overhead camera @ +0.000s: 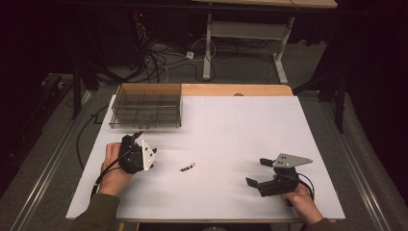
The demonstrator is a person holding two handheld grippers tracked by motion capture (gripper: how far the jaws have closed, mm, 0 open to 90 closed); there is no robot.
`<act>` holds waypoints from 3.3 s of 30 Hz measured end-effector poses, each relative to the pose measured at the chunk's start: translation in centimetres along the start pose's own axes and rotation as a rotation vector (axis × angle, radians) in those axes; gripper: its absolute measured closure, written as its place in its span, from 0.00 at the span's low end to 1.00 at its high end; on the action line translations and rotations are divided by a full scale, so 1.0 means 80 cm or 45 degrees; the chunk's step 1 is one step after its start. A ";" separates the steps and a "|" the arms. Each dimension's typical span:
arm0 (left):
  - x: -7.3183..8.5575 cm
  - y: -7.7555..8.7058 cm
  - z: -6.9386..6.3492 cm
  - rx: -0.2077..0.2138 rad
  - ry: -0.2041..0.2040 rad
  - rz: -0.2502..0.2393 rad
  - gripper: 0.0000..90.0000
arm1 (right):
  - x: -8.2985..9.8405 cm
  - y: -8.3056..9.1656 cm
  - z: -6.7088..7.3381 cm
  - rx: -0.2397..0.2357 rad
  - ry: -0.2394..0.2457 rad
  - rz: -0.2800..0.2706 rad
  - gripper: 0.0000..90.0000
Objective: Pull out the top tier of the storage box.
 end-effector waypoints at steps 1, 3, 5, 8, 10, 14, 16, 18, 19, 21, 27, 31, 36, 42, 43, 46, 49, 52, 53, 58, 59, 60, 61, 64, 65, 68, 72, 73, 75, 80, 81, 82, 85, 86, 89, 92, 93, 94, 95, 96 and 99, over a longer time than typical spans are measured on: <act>0.000 0.000 0.001 0.011 0.014 -0.005 0.25 | 0.000 0.000 0.000 0.001 -0.001 0.000 0.09; 0.000 0.001 0.002 0.025 0.045 -0.016 0.25 | 0.000 0.000 0.000 0.001 -0.002 -0.001 0.09; 0.001 0.001 0.003 0.044 0.078 -0.028 0.25 | 0.000 0.000 0.000 0.000 -0.001 -0.001 0.09; 0.002 0.001 0.005 0.074 0.130 -0.047 0.25 | 0.000 0.000 0.000 0.001 -0.002 0.000 0.09; 0.003 0.001 0.006 0.095 0.157 -0.053 0.25 | 0.000 0.000 0.000 0.001 -0.002 0.000 0.09; 0.004 -0.001 0.009 0.144 0.216 -0.069 0.24 | 0.000 0.000 0.000 0.001 -0.002 0.000 0.09; 0.004 -0.001 0.010 0.165 0.247 -0.081 0.24 | 0.000 0.000 0.000 0.001 -0.002 0.000 0.09; 0.005 -0.001 0.011 0.195 0.292 -0.089 0.24 | 0.000 0.000 0.000 0.002 -0.002 0.000 0.09; 0.006 -0.001 0.011 0.208 0.306 -0.093 0.24 | 0.000 0.000 0.000 0.002 -0.003 0.000 0.09; 0.007 -0.002 0.012 0.237 0.343 -0.098 0.24 | 0.000 0.000 0.000 0.003 -0.002 0.000 0.09; 0.010 -0.004 0.016 0.298 0.420 -0.119 0.21 | 0.000 0.000 -0.001 0.006 -0.003 -0.003 0.09; 0.014 -0.005 0.020 0.368 0.512 -0.126 0.19 | 0.000 0.000 0.000 0.006 -0.003 -0.003 0.09; 0.018 -0.008 0.023 0.410 0.570 -0.119 0.16 | -0.001 0.001 -0.001 0.006 -0.001 -0.005 0.09; 0.021 -0.009 0.028 0.470 0.647 -0.151 0.15 | -0.001 0.001 -0.001 0.008 -0.001 -0.007 0.09; 0.021 -0.009 0.028 0.470 0.647 -0.151 0.14 | -0.001 0.001 -0.001 0.009 -0.001 -0.007 0.09; 0.025 -0.013 0.030 0.550 0.711 -0.155 0.09 | -0.001 0.001 -0.001 0.010 0.000 -0.009 0.09; 0.026 -0.014 0.031 0.566 0.718 -0.159 0.07 | -0.001 0.002 -0.001 0.009 0.000 -0.008 0.09; 0.026 -0.014 0.031 0.569 0.730 -0.163 0.06 | -0.001 0.002 -0.001 0.010 0.000 -0.008 0.09; 0.026 -0.014 0.032 0.570 0.734 -0.159 0.06 | -0.001 0.002 -0.001 0.010 0.000 -0.008 0.09; 0.027 -0.012 0.035 0.594 0.781 -0.174 0.16 | -0.001 0.002 -0.001 0.009 0.000 -0.008 0.09; 0.027 -0.011 0.035 0.593 0.786 -0.175 0.17 | -0.001 0.002 -0.001 0.009 0.000 -0.008 0.09; 0.027 -0.010 0.036 0.596 0.792 -0.181 0.18 | -0.001 0.002 -0.001 0.008 0.000 -0.009 0.09; 0.027 -0.009 0.036 0.601 0.794 -0.188 0.20 | -0.001 0.002 -0.001 0.009 0.001 -0.008 0.09; 0.026 -0.008 0.037 0.609 0.796 -0.189 0.29 | -0.001 0.002 0.000 0.009 0.001 -0.009 0.09; 0.026 -0.008 0.038 0.606 0.796 -0.191 0.32 | -0.001 0.002 -0.001 0.009 0.000 -0.009 0.09; 0.025 -0.006 0.040 0.609 0.792 -0.197 0.42 | -0.001 0.002 -0.001 0.009 0.000 -0.009 0.09; 0.024 -0.005 0.041 0.604 0.784 -0.191 0.55 | -0.001 0.002 -0.001 0.009 0.000 -0.009 0.09; 0.023 -0.005 0.041 0.615 0.791 -0.197 0.58 | -0.001 0.002 -0.001 0.009 0.000 -0.010 0.09; 0.023 -0.006 0.043 0.619 0.796 -0.191 0.65 | -0.001 0.002 -0.001 0.010 0.000 -0.009 0.09; 0.024 -0.005 0.046 0.596 0.804 -0.173 0.80 | -0.001 0.001 0.000 0.011 0.000 -0.009 0.09; 0.024 -0.005 0.047 0.598 0.808 -0.177 0.83 | -0.001 0.001 0.000 0.012 0.000 -0.008 0.09; 0.024 -0.004 0.048 0.594 0.810 -0.176 0.86 | -0.001 0.001 0.000 0.011 0.000 -0.008 0.09; 0.025 -0.004 0.050 0.593 0.806 -0.165 0.93 | -0.001 0.001 0.000 0.011 0.001 -0.007 0.09; 0.025 -0.005 0.051 0.598 0.812 -0.168 0.96 | -0.001 0.001 0.000 0.010 0.001 -0.007 0.09; 0.026 -0.006 0.052 0.618 0.816 -0.163 0.97 | -0.001 0.001 0.000 0.010 0.002 -0.006 0.09; 0.025 -0.006 0.056 0.636 0.821 -0.169 0.97 | -0.001 0.001 0.000 0.010 0.002 -0.007 0.09; 0.025 -0.006 0.057 0.637 0.828 -0.170 0.97 | -0.001 0.001 0.000 0.010 0.000 -0.007 0.09; 0.024 -0.007 0.059 0.640 0.827 -0.170 0.97 | -0.001 0.001 0.000 0.010 -0.001 -0.008 0.09; 0.023 -0.007 0.062 0.643 0.822 -0.171 0.97 | -0.001 0.001 0.000 0.011 -0.002 -0.008 0.09; 0.022 -0.007 0.064 0.646 0.824 -0.173 0.97 | -0.001 0.001 0.000 0.011 -0.001 -0.008 0.09; 0.019 -0.010 0.071 0.646 0.829 -0.171 0.97 | -0.001 0.001 0.000 0.011 0.001 -0.007 0.09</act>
Point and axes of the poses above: each handheld gripper's, and its own axes: y roughly backward along the jaws, x roughly out of its underside, z roughly to its left, the point moved 3 cm from there along -y, roughly forward along the jaws, and after that the axes turned 7 degrees about -y, right-handed, at the moved point
